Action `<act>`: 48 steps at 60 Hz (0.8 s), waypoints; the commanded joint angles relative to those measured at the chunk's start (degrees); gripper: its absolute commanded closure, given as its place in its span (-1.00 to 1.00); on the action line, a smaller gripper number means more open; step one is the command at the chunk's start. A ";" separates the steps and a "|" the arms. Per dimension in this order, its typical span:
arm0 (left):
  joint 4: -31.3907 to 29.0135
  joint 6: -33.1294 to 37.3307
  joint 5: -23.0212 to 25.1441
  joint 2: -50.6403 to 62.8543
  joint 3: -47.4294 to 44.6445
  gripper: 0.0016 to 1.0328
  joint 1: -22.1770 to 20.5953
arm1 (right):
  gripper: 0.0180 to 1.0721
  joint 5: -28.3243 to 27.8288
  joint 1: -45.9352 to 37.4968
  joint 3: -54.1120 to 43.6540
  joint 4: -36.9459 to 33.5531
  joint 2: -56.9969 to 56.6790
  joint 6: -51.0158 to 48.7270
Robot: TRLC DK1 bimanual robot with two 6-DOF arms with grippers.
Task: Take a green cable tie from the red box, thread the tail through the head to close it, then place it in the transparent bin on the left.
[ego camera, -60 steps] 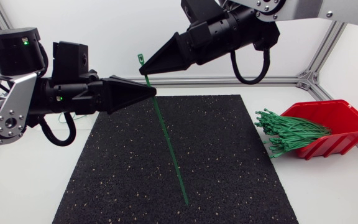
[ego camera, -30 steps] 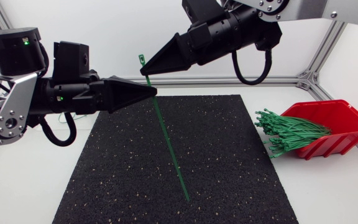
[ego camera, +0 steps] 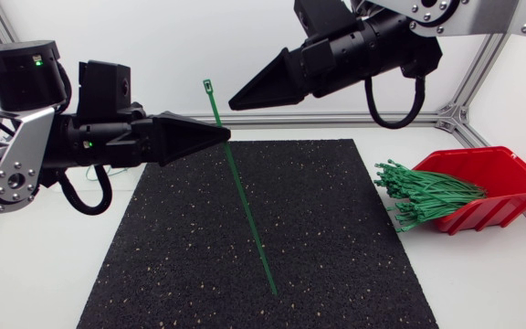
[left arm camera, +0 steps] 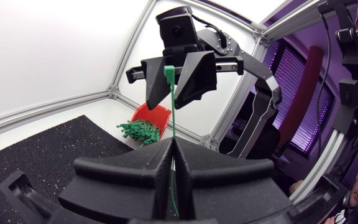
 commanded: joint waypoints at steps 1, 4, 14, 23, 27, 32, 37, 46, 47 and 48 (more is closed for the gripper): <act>0.31 -1.65 -0.01 0.06 1.36 0.92 -0.13 | 0.24 -0.08 -1.66 -3.52 0.39 -2.24 -1.67; 0.22 -1.74 -0.10 0.06 1.45 0.92 -0.21 | 0.24 -0.25 -2.27 -4.66 0.39 -2.59 -2.55; -0.30 -2.09 -0.10 0.76 2.33 0.92 -0.48 | 0.24 -1.40 -3.41 -8.79 0.04 -3.12 -7.21; -0.30 -2.09 -0.10 0.85 2.41 0.92 -0.57 | 0.24 -1.48 -1.92 -12.22 0.22 -2.86 -10.29; -0.30 -2.09 -0.10 1.03 2.33 0.92 -0.57 | 0.24 -1.48 -0.69 -13.01 0.22 -2.59 -11.25; -0.30 -2.09 -0.10 1.11 2.33 0.92 -0.65 | 0.24 -1.48 0.63 -13.18 0.74 -2.50 -11.43; -0.22 -2.09 -0.19 1.20 2.33 0.92 -0.92 | 0.24 -1.48 1.77 -12.92 0.74 -2.24 -11.43; -0.22 -2.09 -0.19 1.47 2.41 0.92 -1.18 | 0.25 -1.22 4.06 -12.57 0.83 -2.59 -10.99; -0.22 -2.09 -0.27 1.47 2.41 0.92 -1.18 | 0.25 -1.04 4.23 -12.48 0.83 -2.68 -10.99; -0.30 -2.09 -0.19 1.47 2.41 0.92 -1.27 | 0.26 -0.96 4.41 -12.48 0.92 -2.68 -10.99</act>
